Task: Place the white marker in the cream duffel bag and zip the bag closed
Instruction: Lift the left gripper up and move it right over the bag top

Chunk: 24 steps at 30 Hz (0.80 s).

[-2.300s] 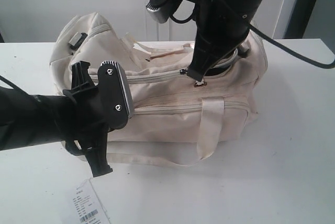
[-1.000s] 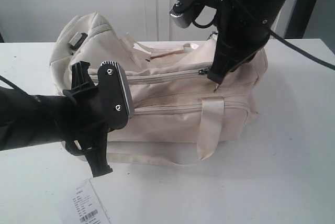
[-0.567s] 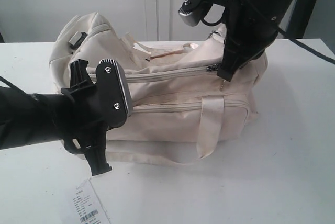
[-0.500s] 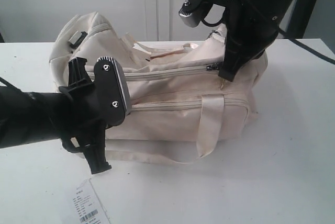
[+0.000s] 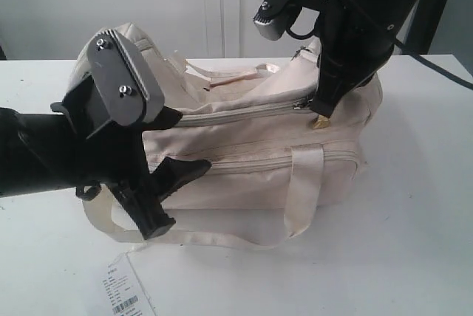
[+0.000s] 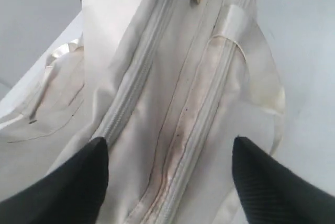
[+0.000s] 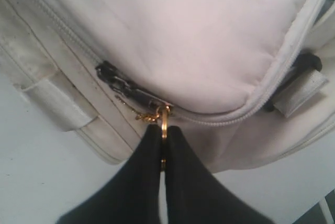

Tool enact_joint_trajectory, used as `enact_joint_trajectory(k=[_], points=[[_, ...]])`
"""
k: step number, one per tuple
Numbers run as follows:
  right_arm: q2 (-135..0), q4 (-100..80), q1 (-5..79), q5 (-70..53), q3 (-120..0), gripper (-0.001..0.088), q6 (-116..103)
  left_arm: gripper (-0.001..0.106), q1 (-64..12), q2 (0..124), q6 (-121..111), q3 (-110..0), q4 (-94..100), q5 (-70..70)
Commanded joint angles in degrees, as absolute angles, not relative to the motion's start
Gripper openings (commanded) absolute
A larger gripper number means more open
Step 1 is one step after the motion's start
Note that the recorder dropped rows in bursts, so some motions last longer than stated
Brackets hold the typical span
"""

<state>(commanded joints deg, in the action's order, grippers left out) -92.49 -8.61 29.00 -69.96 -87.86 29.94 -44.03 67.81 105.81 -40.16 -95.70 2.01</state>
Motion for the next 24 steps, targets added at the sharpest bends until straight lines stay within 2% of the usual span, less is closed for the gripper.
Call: enact_joint_trajectory(k=[4,9,16,20,24], points=[[-92.49,-7.26,29.0,-69.96,-87.86,0.0,29.94,0.07,-44.03,68.05,105.81,-42.75,-95.39,-8.3],[-92.49,-6.39,29.0,-69.96,-87.86,0.0,29.94,0.07,-44.03,72.53,106.31,-49.03,-96.54,-3.5],[-92.49,-6.39,28.21,-69.96,-87.86,0.0,31.13,0.069,-43.54,84.34,105.81,-58.27,-96.31,-4.37],[-92.27,-5.89,26.29,-69.96,-87.86,0.0,31.13,0.067,-41.27,87.8,102.53,-60.05,-96.31,-10.97],[-92.07,-3.9,25.52,-69.96,-87.86,0.0,31.29,0.067,-39.77,89.22,102.79,-60.05,-93.96,-10.57]])
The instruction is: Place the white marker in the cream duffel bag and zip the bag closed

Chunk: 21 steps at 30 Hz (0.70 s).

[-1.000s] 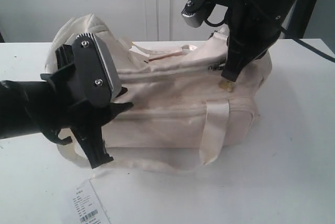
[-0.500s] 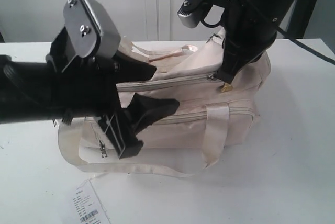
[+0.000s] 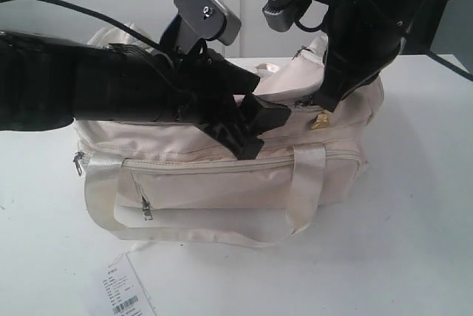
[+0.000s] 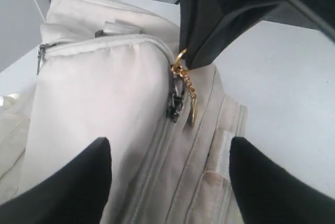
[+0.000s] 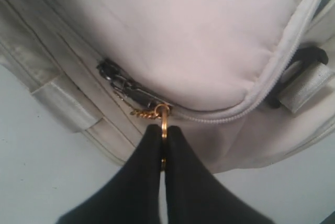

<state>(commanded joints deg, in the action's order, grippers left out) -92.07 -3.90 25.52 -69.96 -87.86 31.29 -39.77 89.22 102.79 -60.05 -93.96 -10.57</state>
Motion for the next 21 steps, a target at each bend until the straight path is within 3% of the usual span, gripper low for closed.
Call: enact_joint_trajectory(k=[8,11,13,17,18,21], points=[[-92.07,0.32,25.52,-68.13,-87.86,0.0,33.22,0.067,-39.0,90.99,107.97,-60.14,-92.44,-12.06],[-92.07,0.33,25.52,-68.0,-87.86,0.0,33.22,0.061,-39.0,91.67,107.97,-60.14,-92.44,-11.15],[-92.07,0.33,25.52,-68.0,-87.86,0.0,33.22,0.05,-39.0,91.9,107.97,-60.14,-92.44,-9.24],[-92.07,0.33,25.52,-68.0,-87.86,0.0,33.22,0.005,-39.0,91.88,107.97,-60.14,-92.44,-4.97],[-92.07,0.0,25.52,-68.11,-87.86,0.0,33.22,0.0,-39.0,91.88,107.97,-60.14,-92.44,-4.57],[-92.07,-0.43,25.52,-68.21,-87.86,0.0,33.22,0.001,-39.0,91.88,107.97,-60.14,-92.44,-4.57]])
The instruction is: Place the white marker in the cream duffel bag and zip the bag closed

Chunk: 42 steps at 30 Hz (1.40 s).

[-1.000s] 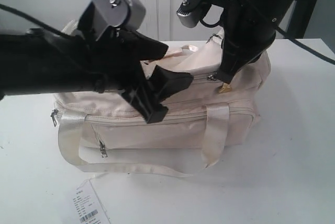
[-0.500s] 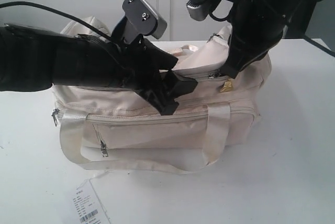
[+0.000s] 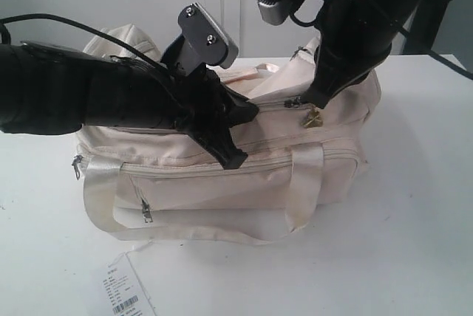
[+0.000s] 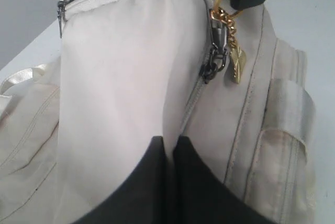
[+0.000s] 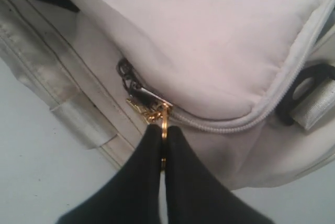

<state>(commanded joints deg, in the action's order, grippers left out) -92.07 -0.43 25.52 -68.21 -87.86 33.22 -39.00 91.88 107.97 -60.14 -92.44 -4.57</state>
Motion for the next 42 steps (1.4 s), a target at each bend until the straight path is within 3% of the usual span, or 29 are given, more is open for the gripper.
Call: enact_joint_trajectory(k=[42], points=[[-92.17,-3.6,19.3,-62.69,-87.86,0.0,33.12,0.001,-39.0,89.79,107.83,-60.03,-92.34,-4.49]])
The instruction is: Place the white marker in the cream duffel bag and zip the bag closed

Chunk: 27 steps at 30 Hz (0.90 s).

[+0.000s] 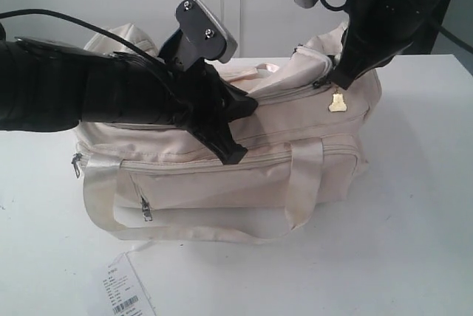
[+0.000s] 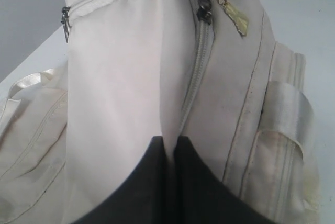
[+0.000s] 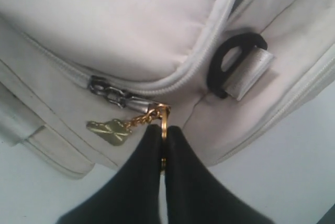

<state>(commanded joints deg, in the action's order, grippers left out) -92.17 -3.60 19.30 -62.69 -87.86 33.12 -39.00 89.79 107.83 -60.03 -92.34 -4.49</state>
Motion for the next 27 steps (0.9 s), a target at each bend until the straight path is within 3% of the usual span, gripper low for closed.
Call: enact_joint_trajectory(k=[22,27], points=[[-94.01,-2.79,16.52,-53.0,-87.86,0.0,32.83,0.001,-39.0,88.75,107.88,-57.72,-92.34,-6.21],[-94.87,-2.79,16.52,-45.65,-87.86,0.0,32.83,0.001,-39.0,88.49,107.88,-57.72,-92.06,-9.53]])
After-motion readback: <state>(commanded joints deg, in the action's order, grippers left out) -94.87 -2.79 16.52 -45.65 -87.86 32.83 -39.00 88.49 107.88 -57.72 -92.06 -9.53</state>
